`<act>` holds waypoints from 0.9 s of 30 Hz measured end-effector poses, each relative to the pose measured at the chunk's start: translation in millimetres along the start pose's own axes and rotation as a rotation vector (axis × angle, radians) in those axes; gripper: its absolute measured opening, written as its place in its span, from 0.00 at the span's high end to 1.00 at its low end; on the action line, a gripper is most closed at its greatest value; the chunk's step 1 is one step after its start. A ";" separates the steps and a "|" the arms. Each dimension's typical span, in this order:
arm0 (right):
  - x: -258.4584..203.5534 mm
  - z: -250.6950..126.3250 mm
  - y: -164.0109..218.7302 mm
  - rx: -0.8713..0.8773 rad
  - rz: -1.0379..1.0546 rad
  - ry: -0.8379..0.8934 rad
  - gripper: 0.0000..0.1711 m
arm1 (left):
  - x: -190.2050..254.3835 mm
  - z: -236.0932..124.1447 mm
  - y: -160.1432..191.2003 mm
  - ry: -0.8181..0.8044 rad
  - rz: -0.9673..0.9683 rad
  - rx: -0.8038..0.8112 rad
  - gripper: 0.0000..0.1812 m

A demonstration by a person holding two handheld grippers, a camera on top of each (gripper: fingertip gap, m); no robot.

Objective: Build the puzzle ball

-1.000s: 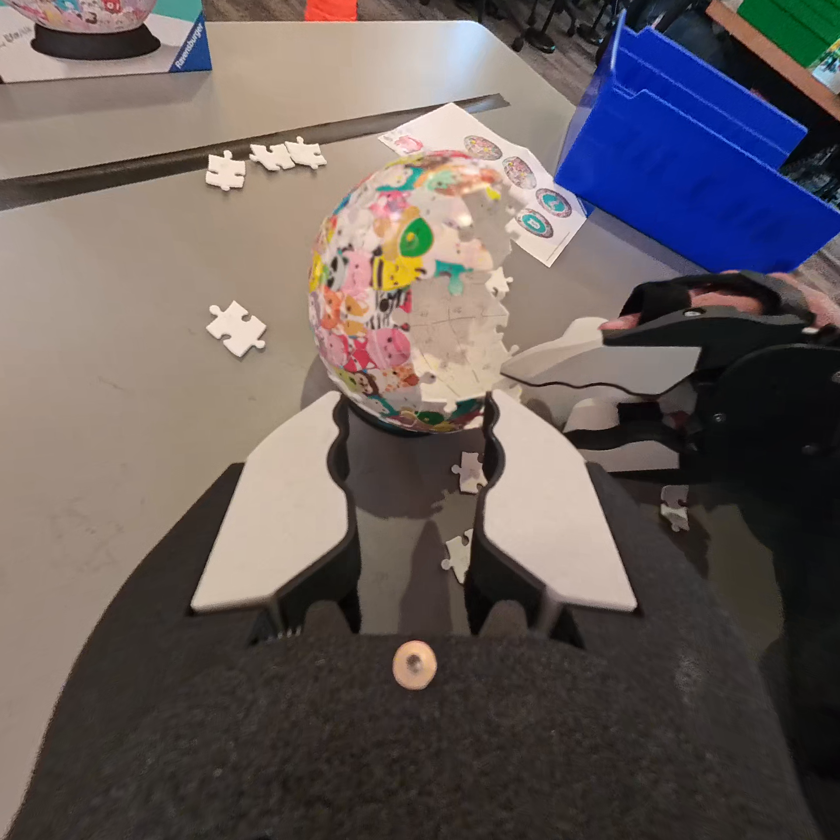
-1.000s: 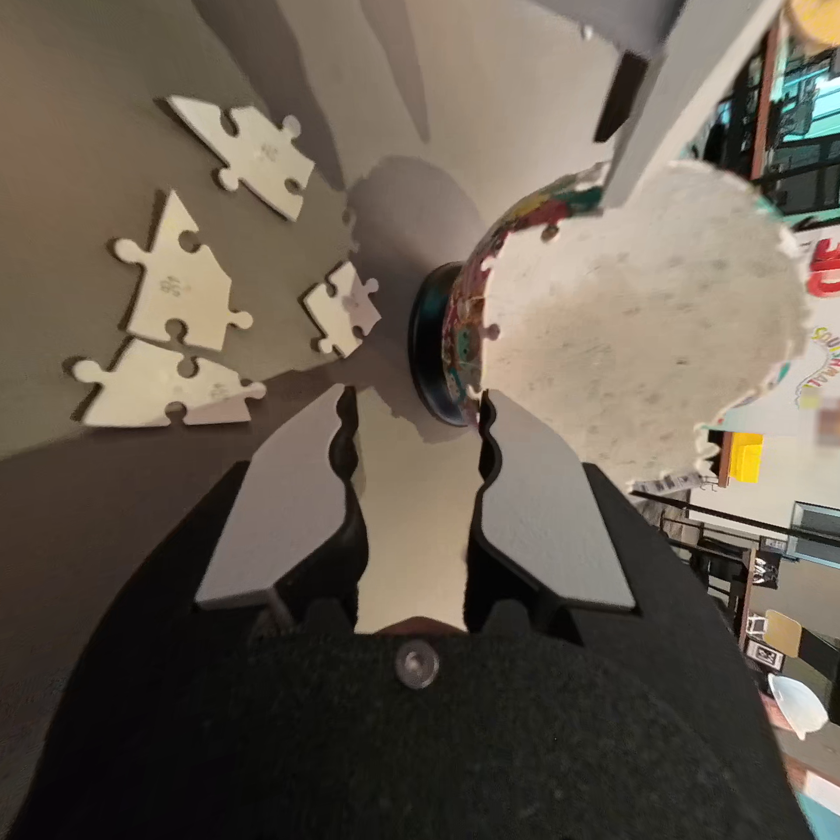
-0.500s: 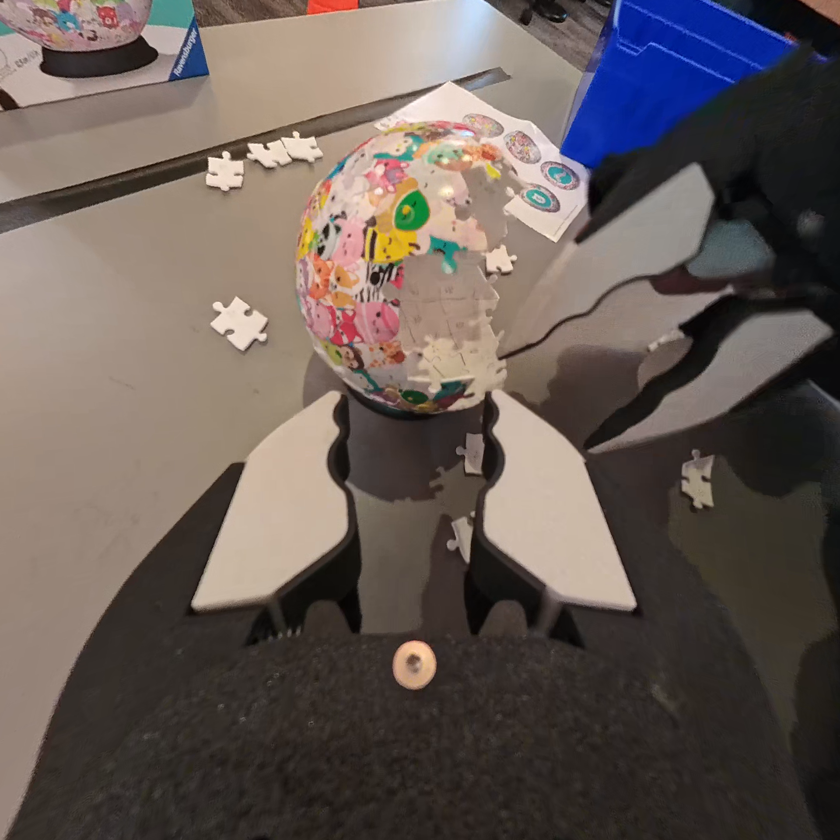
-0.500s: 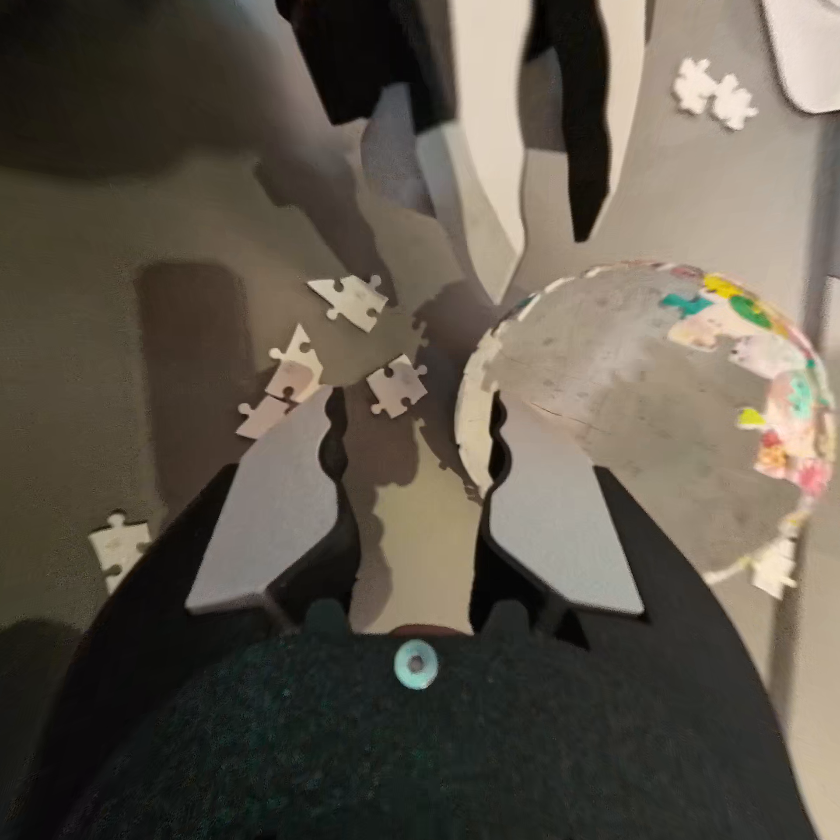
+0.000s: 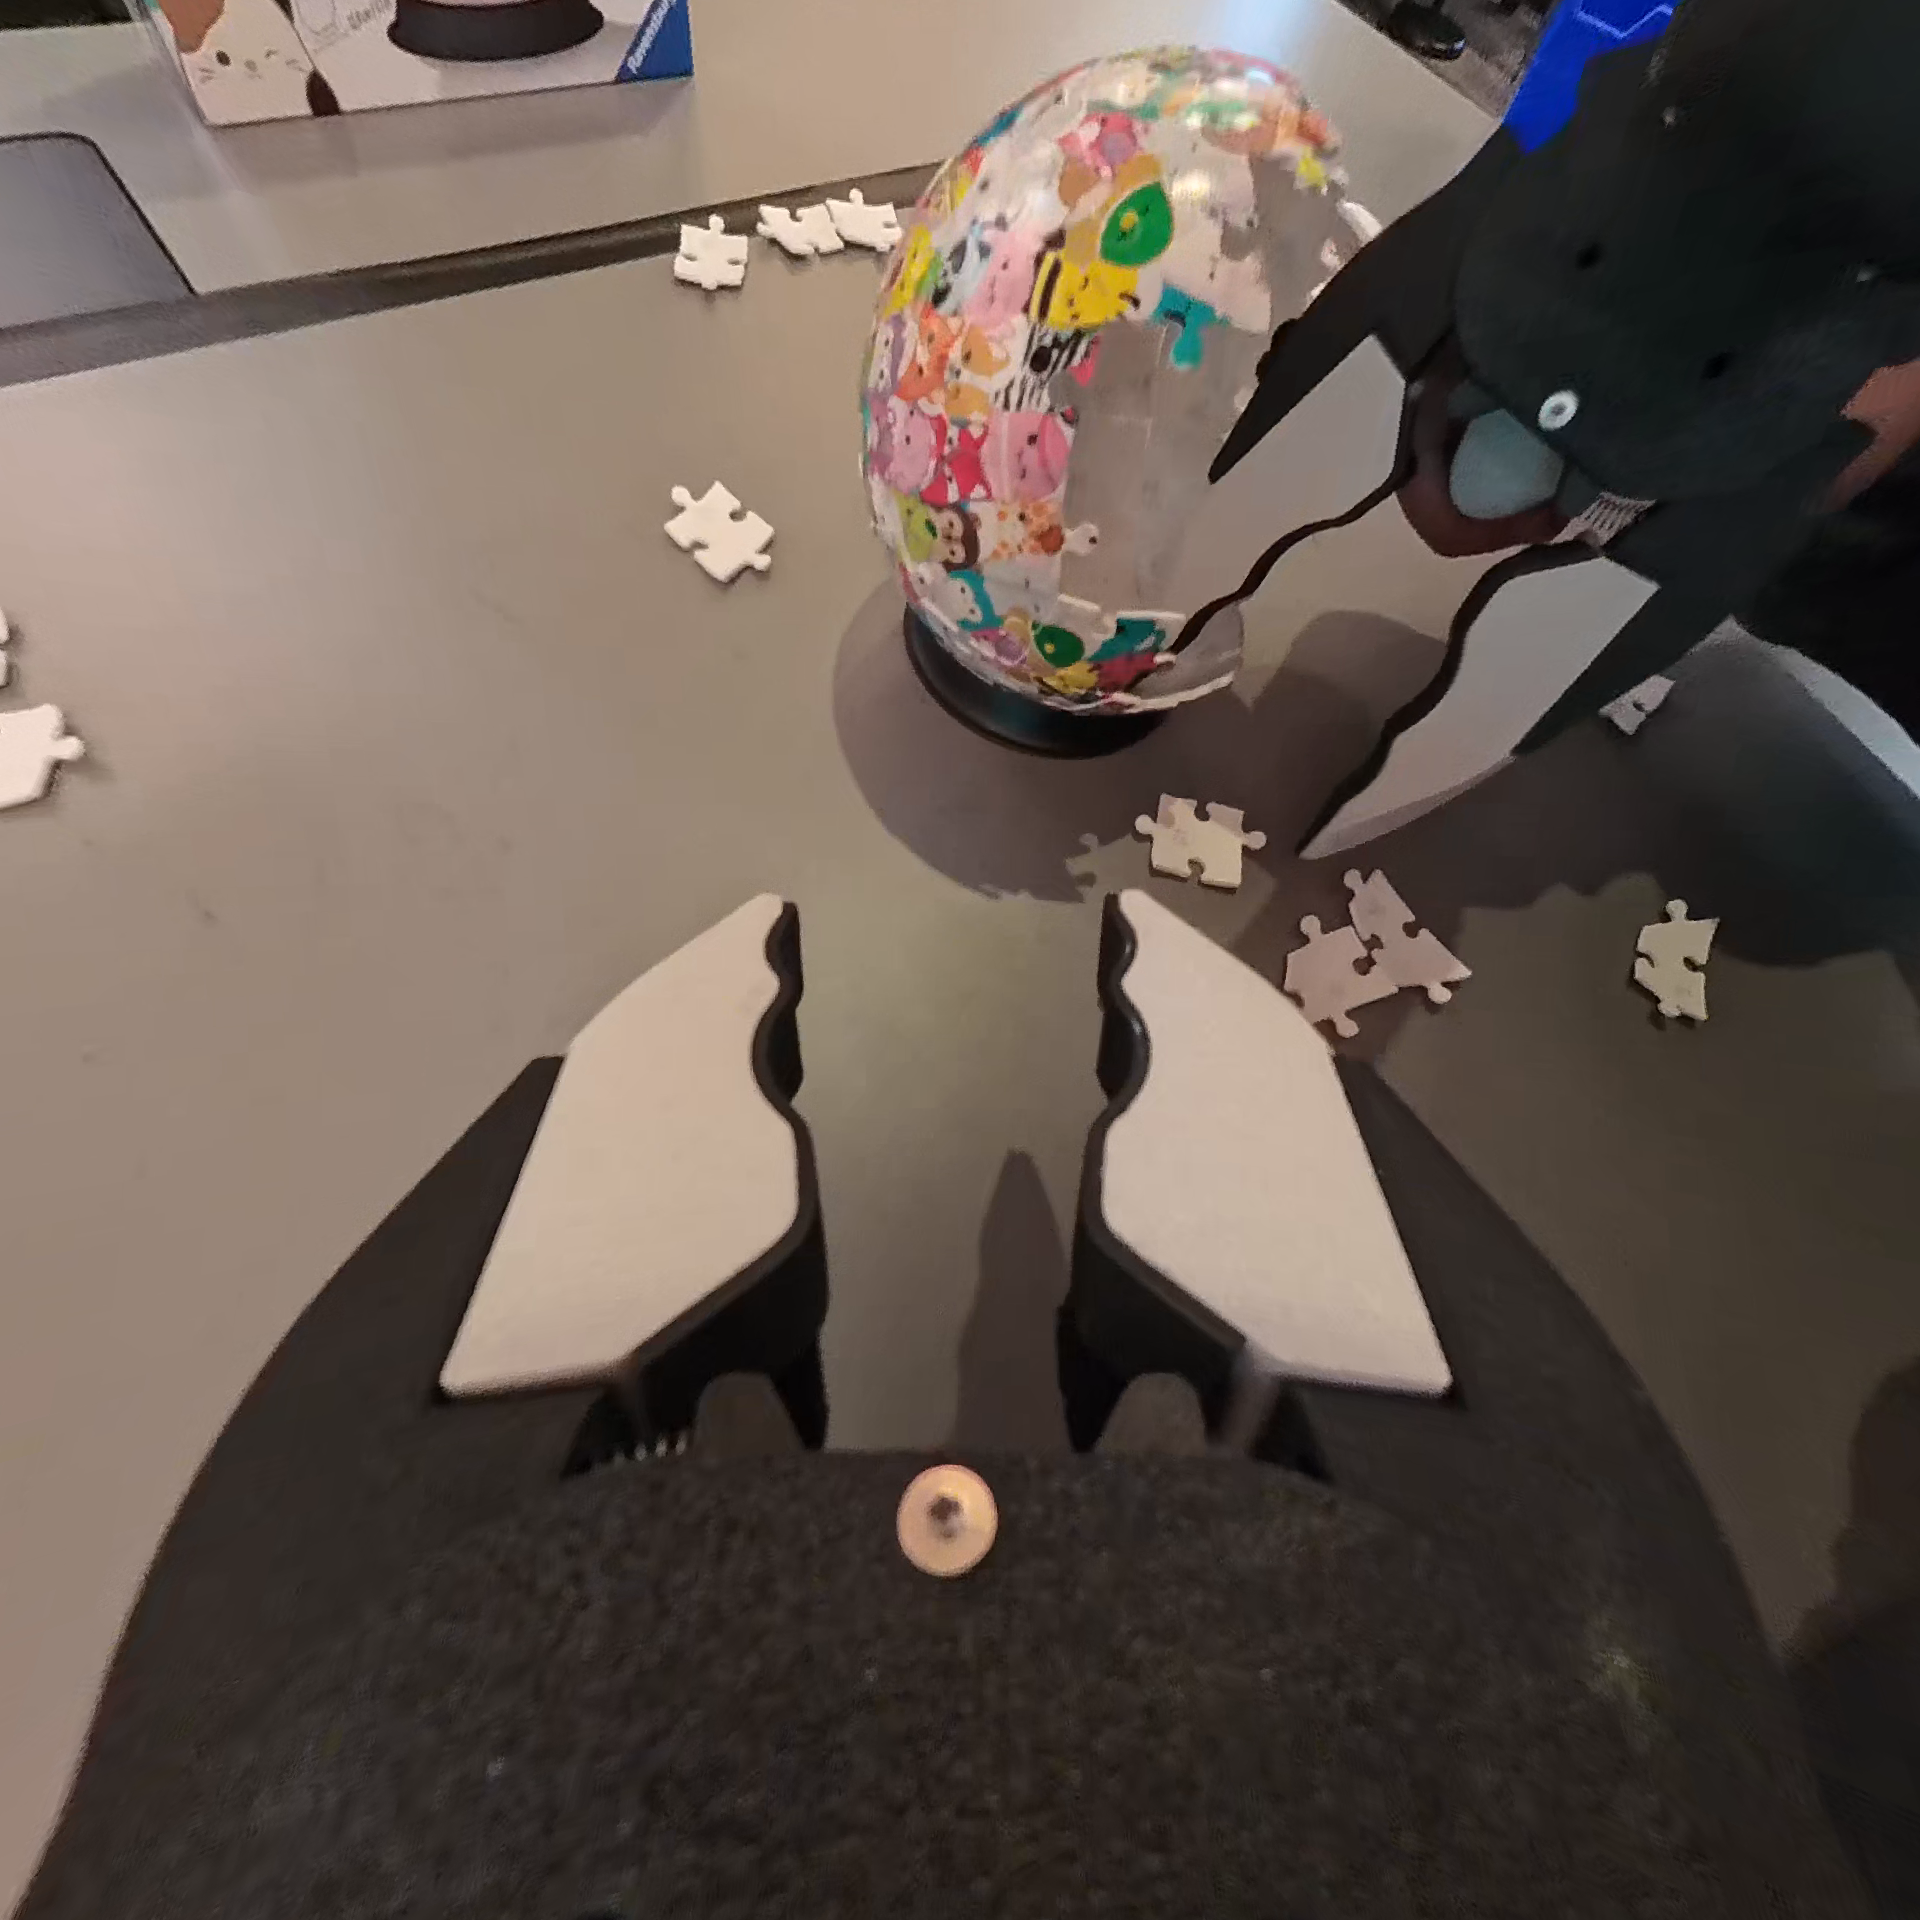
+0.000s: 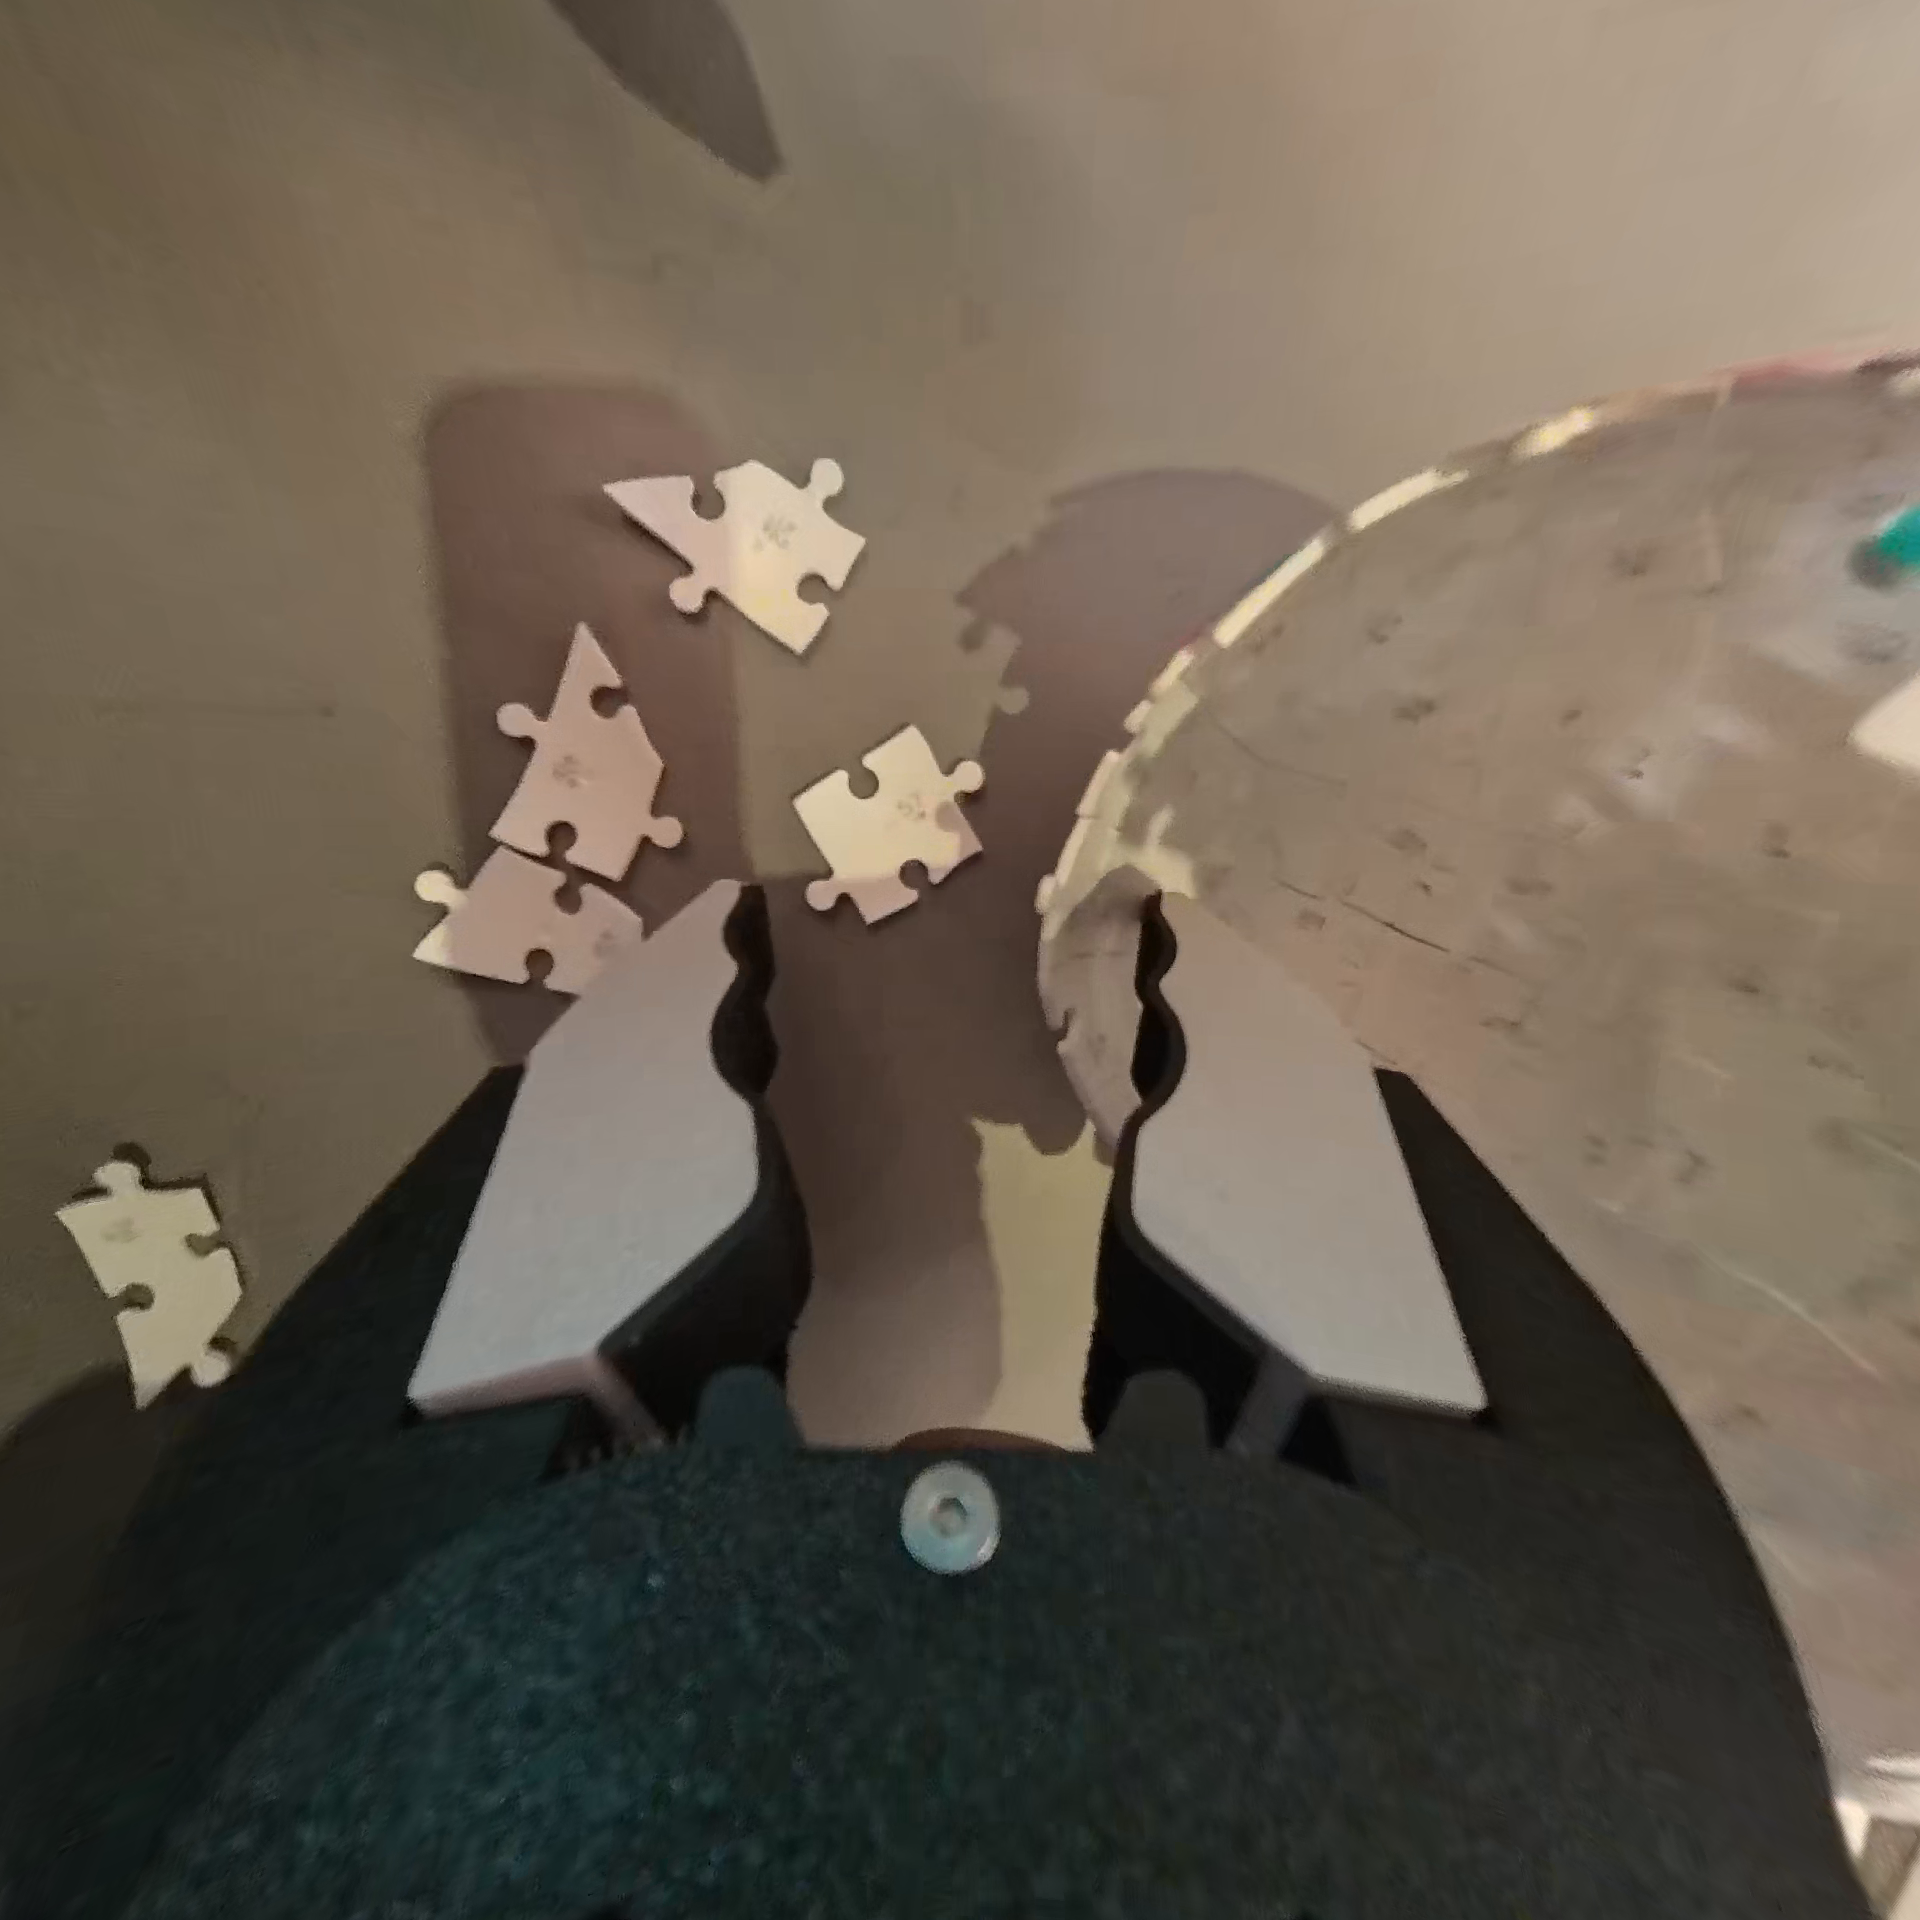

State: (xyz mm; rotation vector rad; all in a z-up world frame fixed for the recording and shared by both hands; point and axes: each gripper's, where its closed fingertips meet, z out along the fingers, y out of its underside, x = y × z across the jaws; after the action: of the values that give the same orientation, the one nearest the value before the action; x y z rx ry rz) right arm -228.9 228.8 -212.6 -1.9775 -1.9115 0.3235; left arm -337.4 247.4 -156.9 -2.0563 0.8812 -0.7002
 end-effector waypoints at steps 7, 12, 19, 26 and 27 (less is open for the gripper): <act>9.0 -3.6 1.0 -0.015 0.024 0.064 0.56 | 5.9 -3.3 -6.0 -0.005 0.038 0.012 0.70; 5.8 3.9 6.8 -0.063 0.047 0.057 0.52 | 7.8 -5.9 -6.9 -0.008 0.043 0.014 0.70; 3.0 9.0 6.3 -0.019 0.089 0.053 0.51 | 13.8 -10.5 -9.4 -0.010 0.061 0.023 0.70; -0.9 -5.3 -4.6 0.014 0.147 0.015 0.50 | 20.6 -11.1 -10.0 0.019 0.051 0.030 0.70; -3.5 -3.0 -2.0 -0.003 0.150 -0.002 0.51 | 21.0 -11.0 -9.1 0.020 0.050 0.028 0.70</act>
State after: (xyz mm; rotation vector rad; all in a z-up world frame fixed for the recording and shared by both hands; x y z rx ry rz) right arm -229.7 225.0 -209.4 -2.1278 -1.7698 0.3632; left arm -329.4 230.5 -139.7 -1.9987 0.9261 -0.7034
